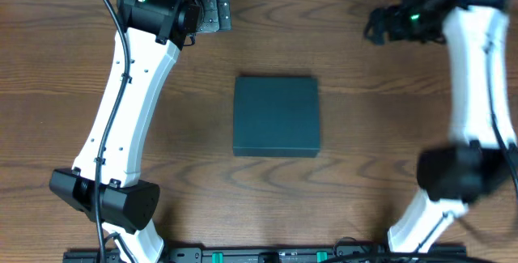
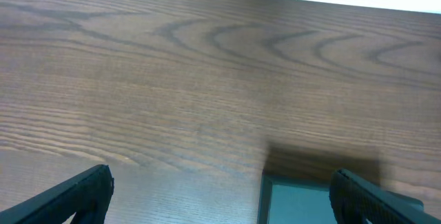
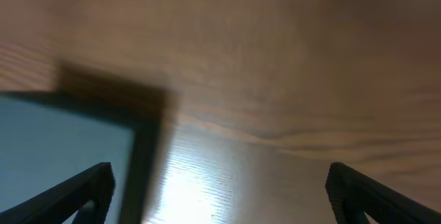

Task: Pack container

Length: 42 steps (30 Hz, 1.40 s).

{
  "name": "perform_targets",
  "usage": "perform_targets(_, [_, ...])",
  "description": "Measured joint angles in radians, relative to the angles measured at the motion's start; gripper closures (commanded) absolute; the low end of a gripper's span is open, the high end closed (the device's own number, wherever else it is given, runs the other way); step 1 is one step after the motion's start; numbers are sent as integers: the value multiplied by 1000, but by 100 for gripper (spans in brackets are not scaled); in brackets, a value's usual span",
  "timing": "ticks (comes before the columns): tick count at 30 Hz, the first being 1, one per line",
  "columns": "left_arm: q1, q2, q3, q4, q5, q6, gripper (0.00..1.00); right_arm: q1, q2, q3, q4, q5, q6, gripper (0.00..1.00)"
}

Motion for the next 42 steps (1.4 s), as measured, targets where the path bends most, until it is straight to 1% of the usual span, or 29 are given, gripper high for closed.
perform_targets(4, [0, 0, 0, 0, 0, 0, 1, 0, -211, 18, 0, 0, 0, 1])
perform_targets(7, [0, 0, 0, 0, 0, 0, 1, 0, -327, 23, -1, 0, 0, 1])
perform_targets(13, [0, 0, 0, 0, 0, 0, 2, 0, -464, 20, 14, 13, -21, 1])
perform_targets(15, [0, 0, 0, 0, 0, 2, 1, 3, -509, 16, 28, 23, -35, 1])
perform_targets(17, [0, 0, 0, 0, 0, 3, 1, 23, -573, 0, 59, 32, -64, 1])
perform_targets(21, [0, 0, 0, 0, -2, 3, 1, 109, -736, -84, 195, 32, -161, 1])
perform_targets(24, [0, 0, 0, 0, -4, 3, 1, 157, -895, -228, 352, 30, -241, 1])
perform_targets(28, [0, 0, 0, 0, -8, 3, 1, 167, -1085, -492, 596, 29, -266, 1])
perform_targets(31, [0, 0, 0, 0, -11, 3, 1, 167, -1197, -739, 798, 30, -240, 1])
perform_targets(33, [0, 0, 0, 0, -11, 3, 1, 167, -1255, -893, 893, 30, -208, 1])
perform_targets(37, [0, 0, 0, 0, -11, 3, 1, 167, -1367, -1205, 1051, 31, -138, 1])
perform_targets(42, [0, 0, 0, 0, -11, 3, 1, 167, -1511, -1503, 1211, 28, -91, 1])
